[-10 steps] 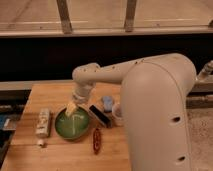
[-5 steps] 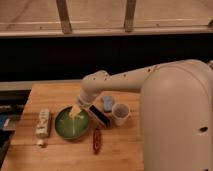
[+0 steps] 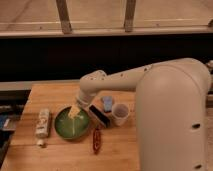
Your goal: Drag the ceramic bowl in a circle
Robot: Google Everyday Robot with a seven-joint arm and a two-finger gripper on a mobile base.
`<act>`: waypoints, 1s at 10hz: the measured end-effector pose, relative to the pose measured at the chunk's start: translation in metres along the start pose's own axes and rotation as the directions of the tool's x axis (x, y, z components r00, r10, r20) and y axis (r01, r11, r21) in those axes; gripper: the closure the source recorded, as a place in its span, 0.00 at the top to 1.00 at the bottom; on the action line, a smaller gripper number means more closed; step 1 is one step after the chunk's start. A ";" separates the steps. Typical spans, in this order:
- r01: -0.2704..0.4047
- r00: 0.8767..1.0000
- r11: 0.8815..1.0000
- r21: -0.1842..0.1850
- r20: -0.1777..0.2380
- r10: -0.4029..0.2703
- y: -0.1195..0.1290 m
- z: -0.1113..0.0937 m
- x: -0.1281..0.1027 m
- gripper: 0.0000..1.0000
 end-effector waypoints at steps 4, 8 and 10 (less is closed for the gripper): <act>0.028 0.997 0.999 0.025 -0.072 -0.026 0.003 0.016 -0.006 0.74; 0.033 0.979 0.996 0.087 -0.202 -0.014 -0.009 0.042 0.000 0.74; 0.019 0.973 0.995 0.099 -0.229 0.004 -0.024 0.047 0.003 0.74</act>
